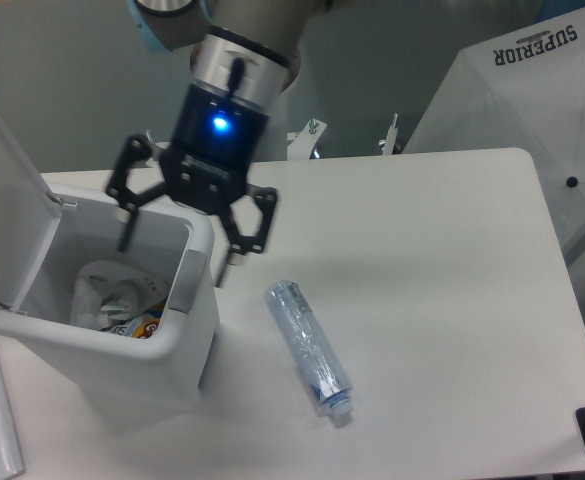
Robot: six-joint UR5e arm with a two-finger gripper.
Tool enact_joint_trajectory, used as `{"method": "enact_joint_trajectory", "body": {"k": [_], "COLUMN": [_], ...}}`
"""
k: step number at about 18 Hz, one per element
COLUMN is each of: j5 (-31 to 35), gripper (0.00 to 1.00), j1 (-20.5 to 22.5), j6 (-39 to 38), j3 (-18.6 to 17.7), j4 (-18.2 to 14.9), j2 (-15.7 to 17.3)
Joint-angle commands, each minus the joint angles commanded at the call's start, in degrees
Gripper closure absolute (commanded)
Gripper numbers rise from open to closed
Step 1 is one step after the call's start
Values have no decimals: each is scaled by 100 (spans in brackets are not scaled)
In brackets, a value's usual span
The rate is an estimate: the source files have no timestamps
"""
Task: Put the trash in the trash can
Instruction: 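Move the gripper to the clear plastic bottle and lower it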
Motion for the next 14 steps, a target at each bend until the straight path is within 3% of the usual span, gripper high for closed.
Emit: {"method": "enact_joint_trajectory", "body": {"k": [2,4,8,14], "j5": [134,134,143,204], "gripper": [0,0,0,0], "j1": [61,236,658,826], "j6": [0,0,9,96], "j3": [168,81,-77,-95], "j4": [-18,-70,-492,-475], "j2": [-106,-151,-545,-1055]}}
